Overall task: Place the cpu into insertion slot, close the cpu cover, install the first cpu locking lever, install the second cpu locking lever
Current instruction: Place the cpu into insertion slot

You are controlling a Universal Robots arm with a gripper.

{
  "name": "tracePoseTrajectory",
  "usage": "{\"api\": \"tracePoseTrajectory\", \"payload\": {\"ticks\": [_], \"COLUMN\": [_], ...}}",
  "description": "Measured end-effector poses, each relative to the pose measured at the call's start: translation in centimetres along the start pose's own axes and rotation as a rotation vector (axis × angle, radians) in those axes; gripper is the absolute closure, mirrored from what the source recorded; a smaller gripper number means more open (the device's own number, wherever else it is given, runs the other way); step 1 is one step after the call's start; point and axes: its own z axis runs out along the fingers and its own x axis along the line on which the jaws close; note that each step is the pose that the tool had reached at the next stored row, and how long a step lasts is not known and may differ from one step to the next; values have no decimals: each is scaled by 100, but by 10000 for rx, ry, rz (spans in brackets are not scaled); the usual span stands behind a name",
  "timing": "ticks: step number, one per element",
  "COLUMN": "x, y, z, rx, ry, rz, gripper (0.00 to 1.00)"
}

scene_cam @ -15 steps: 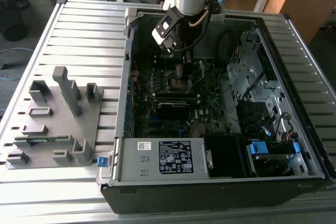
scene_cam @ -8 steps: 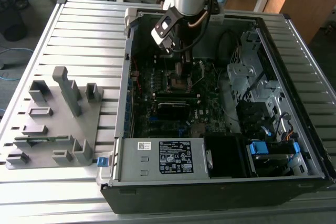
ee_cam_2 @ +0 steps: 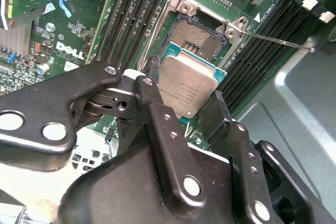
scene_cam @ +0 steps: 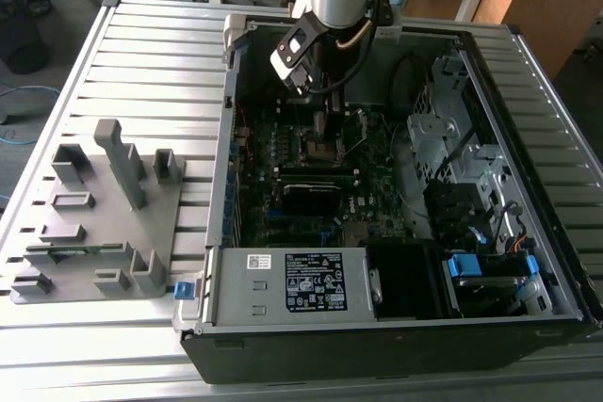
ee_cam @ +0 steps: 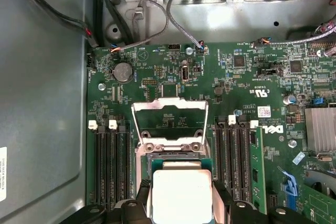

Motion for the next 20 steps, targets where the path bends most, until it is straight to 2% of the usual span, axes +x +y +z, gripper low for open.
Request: {"api": "tracePoseTrajectory", "payload": {"ticks": [1, 4, 8, 10, 11, 13, 14, 17, 20], "x": [0, 0, 0, 0, 0, 0, 0, -1, -1], "y": [0, 1, 1, 1, 1, 1, 1, 0, 0], "z": [0, 4, 4, 8, 10, 13, 15, 18, 24], "rx": [19, 283, 330, 328, 328, 325, 322, 318, 315], "ry": [1, 21, 18, -14, -65, -244, -308, -315, -249], "rz": [1, 12, 14, -11, -40, -91, -111, -145, -145], "gripper": [46, 46, 46, 46, 46, 46, 46, 46, 46]}}
